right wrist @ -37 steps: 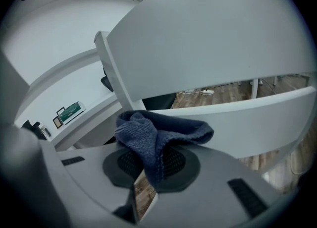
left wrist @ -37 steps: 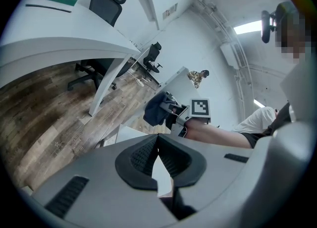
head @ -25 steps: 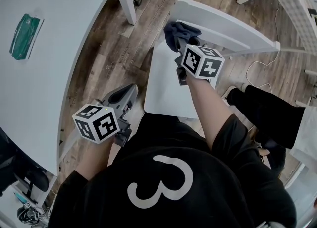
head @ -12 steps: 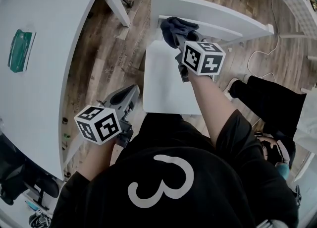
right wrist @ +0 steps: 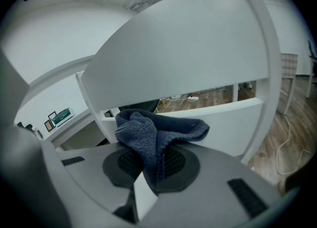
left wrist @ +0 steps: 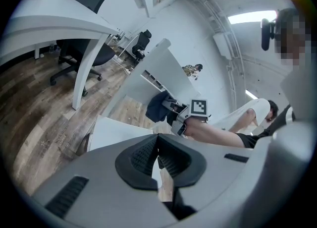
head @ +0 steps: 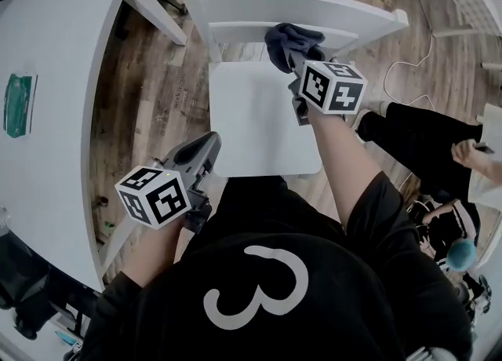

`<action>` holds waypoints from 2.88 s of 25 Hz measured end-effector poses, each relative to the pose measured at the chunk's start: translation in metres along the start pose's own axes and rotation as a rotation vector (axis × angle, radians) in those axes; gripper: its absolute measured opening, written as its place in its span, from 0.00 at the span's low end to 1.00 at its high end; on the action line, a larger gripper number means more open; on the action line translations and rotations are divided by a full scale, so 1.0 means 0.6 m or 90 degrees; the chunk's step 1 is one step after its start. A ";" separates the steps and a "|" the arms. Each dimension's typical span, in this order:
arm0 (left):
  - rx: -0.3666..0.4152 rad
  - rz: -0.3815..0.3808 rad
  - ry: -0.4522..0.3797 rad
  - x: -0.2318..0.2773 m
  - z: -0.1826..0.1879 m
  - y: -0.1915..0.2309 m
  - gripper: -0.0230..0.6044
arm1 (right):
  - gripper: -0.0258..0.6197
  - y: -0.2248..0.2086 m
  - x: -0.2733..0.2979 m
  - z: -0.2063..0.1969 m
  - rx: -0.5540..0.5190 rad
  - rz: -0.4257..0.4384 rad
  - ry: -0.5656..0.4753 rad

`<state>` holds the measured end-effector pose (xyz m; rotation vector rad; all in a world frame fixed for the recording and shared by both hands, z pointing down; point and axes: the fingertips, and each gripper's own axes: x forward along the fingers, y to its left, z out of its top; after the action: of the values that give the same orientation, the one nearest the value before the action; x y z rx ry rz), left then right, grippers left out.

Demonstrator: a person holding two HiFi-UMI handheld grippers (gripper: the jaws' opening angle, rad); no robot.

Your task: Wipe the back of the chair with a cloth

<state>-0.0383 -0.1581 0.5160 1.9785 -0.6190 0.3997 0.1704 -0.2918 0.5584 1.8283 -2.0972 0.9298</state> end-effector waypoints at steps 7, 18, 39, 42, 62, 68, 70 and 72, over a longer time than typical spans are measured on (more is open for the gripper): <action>0.016 0.000 0.018 0.031 -0.012 -0.029 0.06 | 0.12 -0.081 -0.038 0.001 -0.027 -0.028 -0.003; 0.021 0.019 0.003 0.059 -0.034 -0.087 0.06 | 0.12 -0.173 -0.080 0.001 -0.030 -0.025 0.004; 0.084 0.041 -0.030 0.017 -0.101 -0.199 0.06 | 0.12 -0.142 -0.282 -0.042 0.072 0.110 -0.047; 0.118 0.008 -0.035 0.010 -0.098 -0.226 0.06 | 0.12 -0.103 -0.353 -0.060 0.073 0.141 -0.053; 0.279 -0.143 -0.161 -0.399 -0.240 -0.408 0.06 | 0.12 0.414 -0.802 -0.129 -0.014 0.328 -0.184; 0.301 -0.162 -0.198 -0.490 -0.277 -0.426 0.06 | 0.12 0.489 -0.868 -0.154 -0.018 0.323 -0.218; 0.309 -0.174 -0.201 -0.503 -0.287 -0.435 0.06 | 0.12 0.500 -0.885 -0.158 -0.018 0.314 -0.230; 0.313 -0.184 -0.202 -0.513 -0.296 -0.444 0.06 | 0.12 0.510 -0.898 -0.162 -0.021 0.309 -0.239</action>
<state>-0.1382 0.1800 0.2462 2.5909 -0.4437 0.0564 -0.0298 0.2141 0.2464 1.6013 -2.8514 0.6688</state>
